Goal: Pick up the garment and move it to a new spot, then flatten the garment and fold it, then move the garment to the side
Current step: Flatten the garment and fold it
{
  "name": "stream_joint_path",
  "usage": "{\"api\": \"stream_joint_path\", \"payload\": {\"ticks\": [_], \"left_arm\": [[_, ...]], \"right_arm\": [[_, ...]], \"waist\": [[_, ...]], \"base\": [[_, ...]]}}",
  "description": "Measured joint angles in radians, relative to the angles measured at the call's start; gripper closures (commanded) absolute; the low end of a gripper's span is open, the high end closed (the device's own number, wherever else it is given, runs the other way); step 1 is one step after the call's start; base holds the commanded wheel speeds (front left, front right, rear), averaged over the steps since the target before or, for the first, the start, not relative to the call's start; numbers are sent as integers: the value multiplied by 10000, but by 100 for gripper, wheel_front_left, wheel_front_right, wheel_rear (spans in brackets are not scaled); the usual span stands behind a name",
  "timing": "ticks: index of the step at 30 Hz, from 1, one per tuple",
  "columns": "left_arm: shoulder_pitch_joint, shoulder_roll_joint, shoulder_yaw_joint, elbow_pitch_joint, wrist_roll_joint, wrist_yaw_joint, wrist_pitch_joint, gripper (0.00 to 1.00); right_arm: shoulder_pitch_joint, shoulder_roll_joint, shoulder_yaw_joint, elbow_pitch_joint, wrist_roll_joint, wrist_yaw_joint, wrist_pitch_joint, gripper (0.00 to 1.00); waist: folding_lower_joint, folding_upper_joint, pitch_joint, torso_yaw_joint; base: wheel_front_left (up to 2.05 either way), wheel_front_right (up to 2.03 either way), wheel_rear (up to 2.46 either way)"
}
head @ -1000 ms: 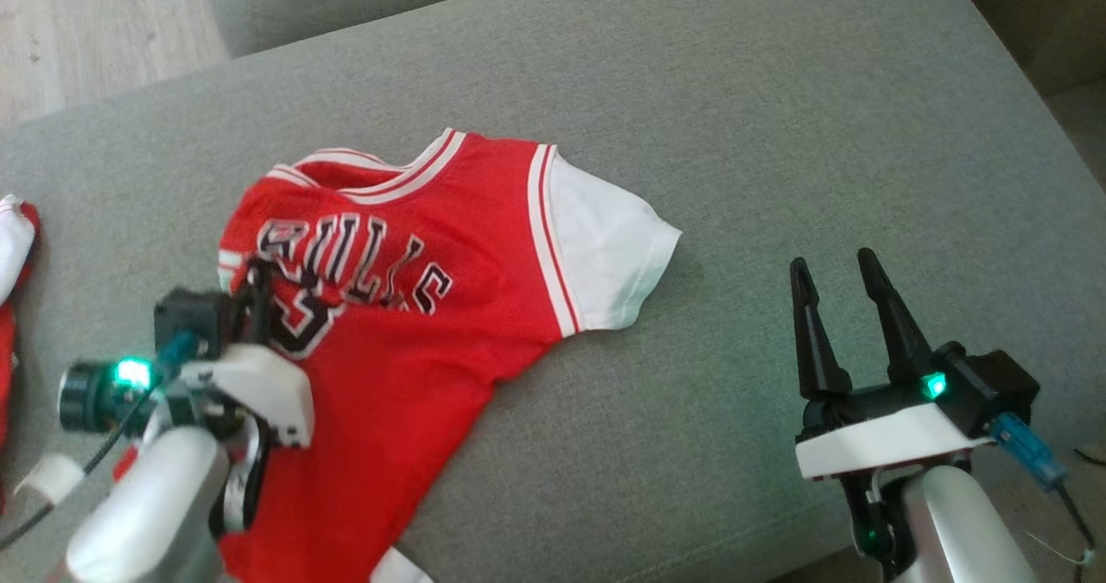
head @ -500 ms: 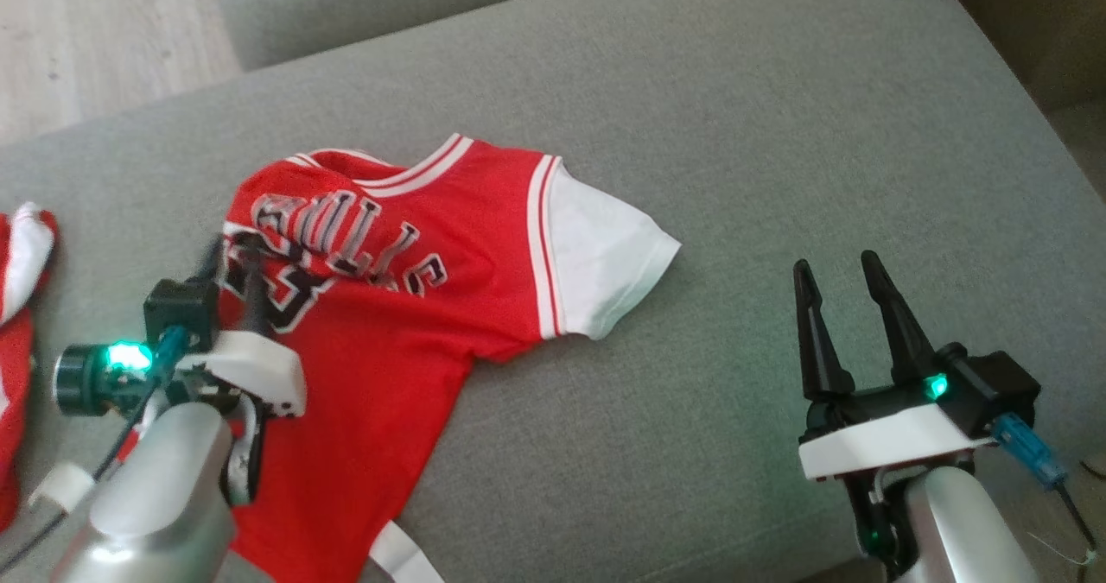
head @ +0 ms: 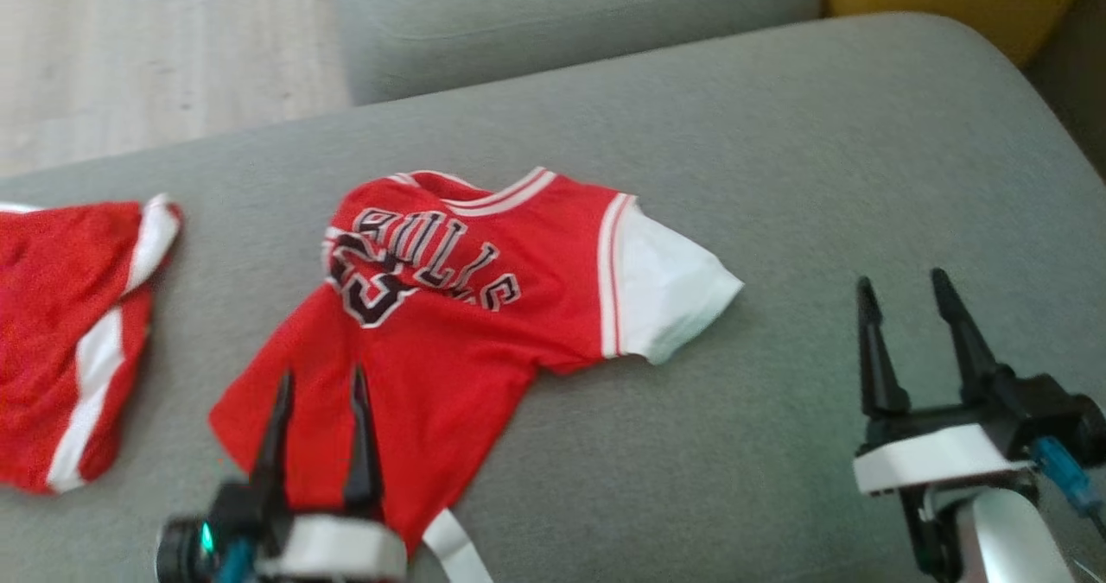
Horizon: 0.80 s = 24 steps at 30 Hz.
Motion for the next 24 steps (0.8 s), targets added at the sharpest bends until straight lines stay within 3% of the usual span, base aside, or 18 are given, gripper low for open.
{"api": "stream_joint_path", "payload": {"ticks": [4, 10, 24], "left_arm": [[1198, -347, 430, -679, 654, -221, 0, 0], [2218, -727, 1300, -849, 1620, -984, 2, 0], [2964, -1321, 2690, -280, 2861, -2569, 2, 0]], "right_arm": [[294, 2, -374, 144, -418, 0, 0, 0], [624, 19, -581, 711, -497, 0, 2, 0], [912, 21, -305, 1921, 117, 0, 2, 0]], "waist": [[-1, 0, -198, 510], [0, 0, -468, 1050], [1, 0, -694, 1136]], "base": [[0, 0, 0], [0, 0, 0], [0, 0, 0]]}}
